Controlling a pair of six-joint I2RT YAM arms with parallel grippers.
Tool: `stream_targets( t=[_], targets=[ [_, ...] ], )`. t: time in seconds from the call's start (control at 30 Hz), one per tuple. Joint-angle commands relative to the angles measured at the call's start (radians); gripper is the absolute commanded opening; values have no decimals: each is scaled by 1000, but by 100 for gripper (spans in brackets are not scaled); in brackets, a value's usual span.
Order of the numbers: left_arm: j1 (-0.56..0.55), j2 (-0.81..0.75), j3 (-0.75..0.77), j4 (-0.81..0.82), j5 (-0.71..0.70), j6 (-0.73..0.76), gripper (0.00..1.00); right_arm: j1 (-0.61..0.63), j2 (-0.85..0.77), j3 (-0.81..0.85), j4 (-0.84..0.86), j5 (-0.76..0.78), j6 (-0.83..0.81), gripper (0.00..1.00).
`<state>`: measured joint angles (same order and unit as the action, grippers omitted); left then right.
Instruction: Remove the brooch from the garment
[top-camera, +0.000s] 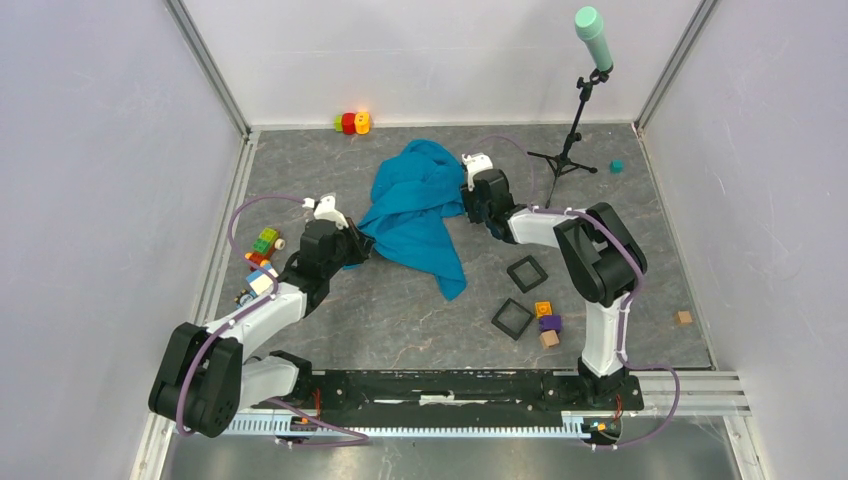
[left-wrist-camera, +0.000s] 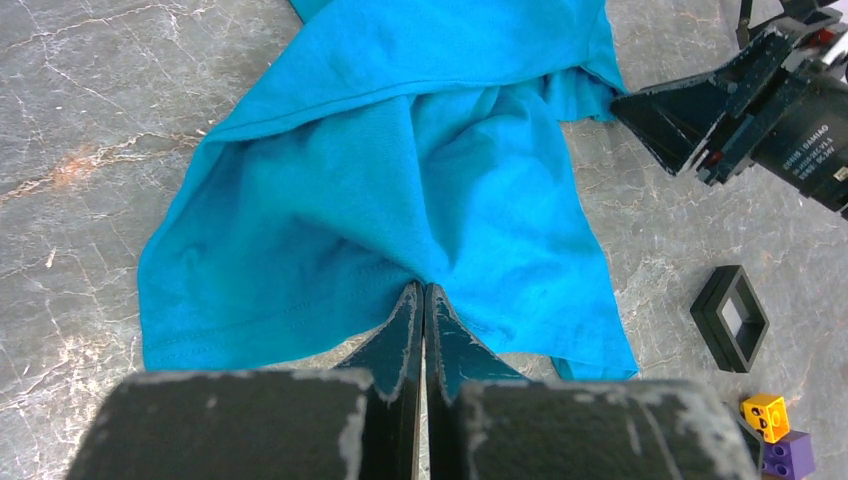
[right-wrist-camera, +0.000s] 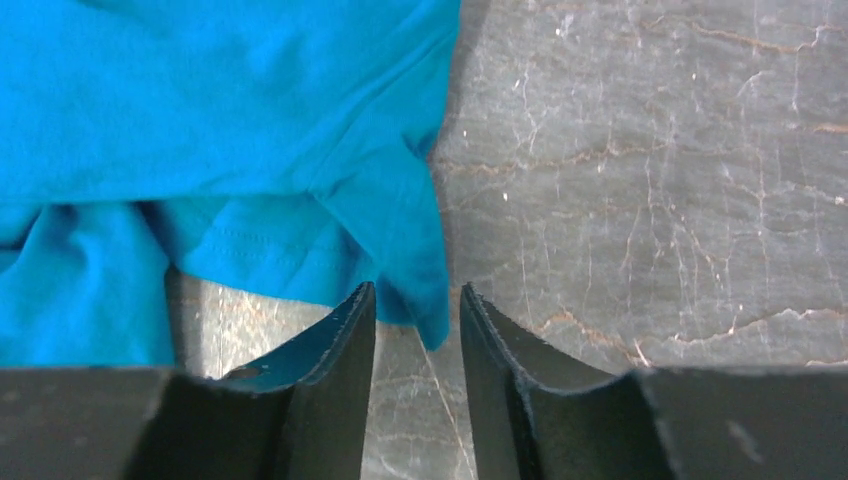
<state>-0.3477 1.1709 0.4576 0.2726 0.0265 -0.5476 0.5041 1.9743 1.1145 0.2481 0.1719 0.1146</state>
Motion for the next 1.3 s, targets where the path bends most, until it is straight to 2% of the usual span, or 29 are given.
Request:
stream_targets(
  t=[0.0,0.1,0.2,0.3,0.4,0.57,0.67,0.9,1.1,1.27],
  targets=[
    [6,-17,1,12,-23,42,2,2,41,89,7,31,-18,34],
    [7,-15,2,8,-22,49,2,1,69,129,-19,27,-15,0],
    [7,-15,1,-6,-82,50,2,2,44,144,-59,23,-5,0],
    [7,-19,14,-42,-152,65,2,2,-63,133,-71,21,1,0],
    [12,-21,76,-163,-248,55,2,1,-169,199,-146,35,-10,0],
    [20,-27,263,-464,-436,2,2,-6,-276,377,-327,40,-24,0],
    [31,-38,397,-596,-496,-29,2,-10,-317,475,-428,30,-29,0],
    [56,-62,724,-832,-638,117,2,-27,-391,707,-648,10,-53,0],
    [58,-111,900,-940,-623,218,2,-50,-515,717,-691,10,-49,0],
    [58,-156,1049,-1106,-607,259,2,-50,-643,652,-725,-92,-34,0]
  ],
)
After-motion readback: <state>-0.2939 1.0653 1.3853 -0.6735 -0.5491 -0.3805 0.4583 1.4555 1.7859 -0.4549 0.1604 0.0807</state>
